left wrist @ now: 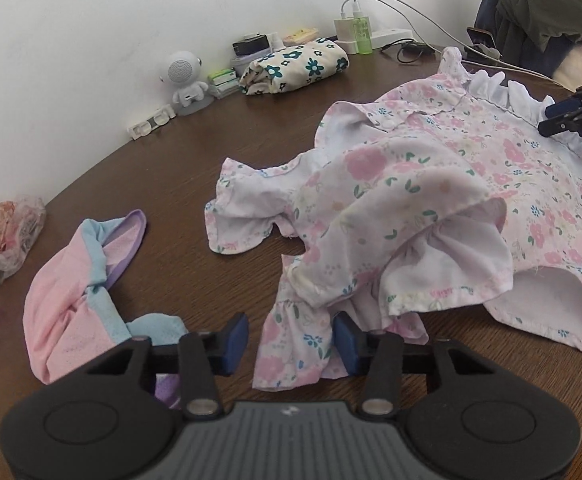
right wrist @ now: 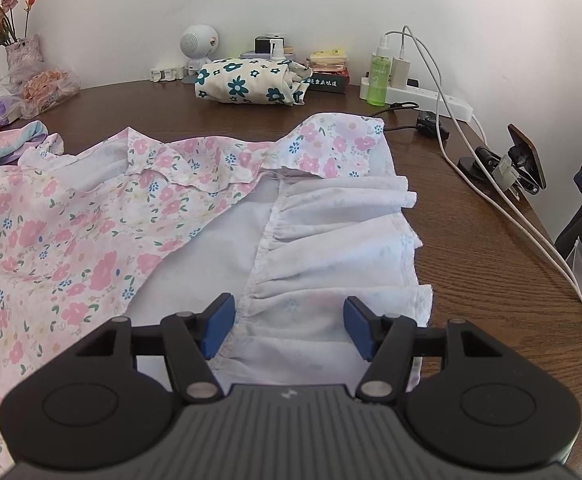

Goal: Fold clothes
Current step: 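Open the left gripper and release the folded dress edge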

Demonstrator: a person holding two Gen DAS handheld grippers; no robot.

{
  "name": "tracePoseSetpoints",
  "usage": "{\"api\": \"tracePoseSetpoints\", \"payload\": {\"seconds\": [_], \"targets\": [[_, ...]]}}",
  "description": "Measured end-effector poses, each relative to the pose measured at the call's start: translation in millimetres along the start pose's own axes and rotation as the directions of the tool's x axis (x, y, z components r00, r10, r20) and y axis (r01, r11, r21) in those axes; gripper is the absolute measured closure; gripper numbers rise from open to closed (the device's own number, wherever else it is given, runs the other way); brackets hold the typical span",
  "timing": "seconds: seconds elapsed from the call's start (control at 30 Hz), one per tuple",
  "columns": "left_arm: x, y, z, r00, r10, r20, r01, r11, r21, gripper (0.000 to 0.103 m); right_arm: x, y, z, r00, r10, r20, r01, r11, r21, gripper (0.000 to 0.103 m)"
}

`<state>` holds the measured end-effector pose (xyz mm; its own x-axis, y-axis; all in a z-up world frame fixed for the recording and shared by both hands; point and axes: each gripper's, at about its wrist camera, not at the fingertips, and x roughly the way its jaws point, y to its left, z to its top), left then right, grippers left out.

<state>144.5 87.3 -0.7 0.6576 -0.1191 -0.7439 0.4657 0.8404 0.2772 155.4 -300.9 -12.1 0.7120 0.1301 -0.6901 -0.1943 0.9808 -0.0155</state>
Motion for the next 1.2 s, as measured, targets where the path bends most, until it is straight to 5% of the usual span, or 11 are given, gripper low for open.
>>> {"api": "tracePoseSetpoints", "payload": {"seconds": [0.03, 0.2, 0.27, 0.33, 0.4, 0.6, 0.63, 0.77, 0.93, 1.2], "targets": [[2, 0, 1, 1.000, 0.008, -0.009, -0.008, 1.000, 0.001, 0.102, 0, -1, 0, 1.000, 0.002, 0.001, -0.002, 1.000, 0.005, 0.042], [-21, -13, -9, 0.986, 0.166, -0.001, -0.166, 0.983, 0.077, 0.101, 0, 0, -2, 1.000, 0.003, 0.008, -0.003, 1.000, 0.003, 0.042], [-34, -28, -22, 0.951, 0.308, 0.014, -0.306, 0.938, 0.165, 0.101, 0, 0, -2, 1.000, 0.004, 0.010, -0.004, 1.000, -0.001, 0.042], [-44, -46, -37, 0.892, 0.450, 0.037, -0.442, 0.854, 0.275, 0.101, -1, -1, -2, 1.000, 0.006, 0.013, -0.006, 1.000, -0.007, 0.042], [-46, -62, -52, 0.863, 0.504, 0.035, -0.483, 0.805, 0.345, 0.101, 0, -2, -2, 1.000, 0.012, 0.014, -0.012, 1.000, -0.012, 0.042], [-38, -73, -76, 0.853, 0.520, -0.048, -0.481, 0.818, 0.315, 0.093, 2, -10, 1, 0.999, 0.042, 0.003, -0.042, 0.998, -0.045, 0.042], [-42, -68, -74, 0.858, 0.511, -0.051, -0.479, 0.832, 0.279, 0.085, 3, -12, 2, 0.999, 0.048, -0.002, -0.048, 0.997, -0.056, 0.042], [-84, -31, -52, 0.924, 0.382, 0.019, -0.382, 0.924, 0.012, 0.059, 0, -16, 10, 0.996, 0.090, -0.018, -0.091, 0.991, -0.098, 0.042], [-89, 5, -11, 0.936, 0.335, 0.105, -0.326, 0.941, -0.090, 0.059, -21, -7, 15, 0.985, 0.170, 0.036, -0.165, 0.981, -0.100, 0.042], [23, 63, 58, 0.984, 0.170, -0.062, -0.177, 0.975, -0.134, 0.059, -6, 1, 0, 0.989, 0.149, -0.019, -0.150, 0.986, -0.072, 0.042]]}}
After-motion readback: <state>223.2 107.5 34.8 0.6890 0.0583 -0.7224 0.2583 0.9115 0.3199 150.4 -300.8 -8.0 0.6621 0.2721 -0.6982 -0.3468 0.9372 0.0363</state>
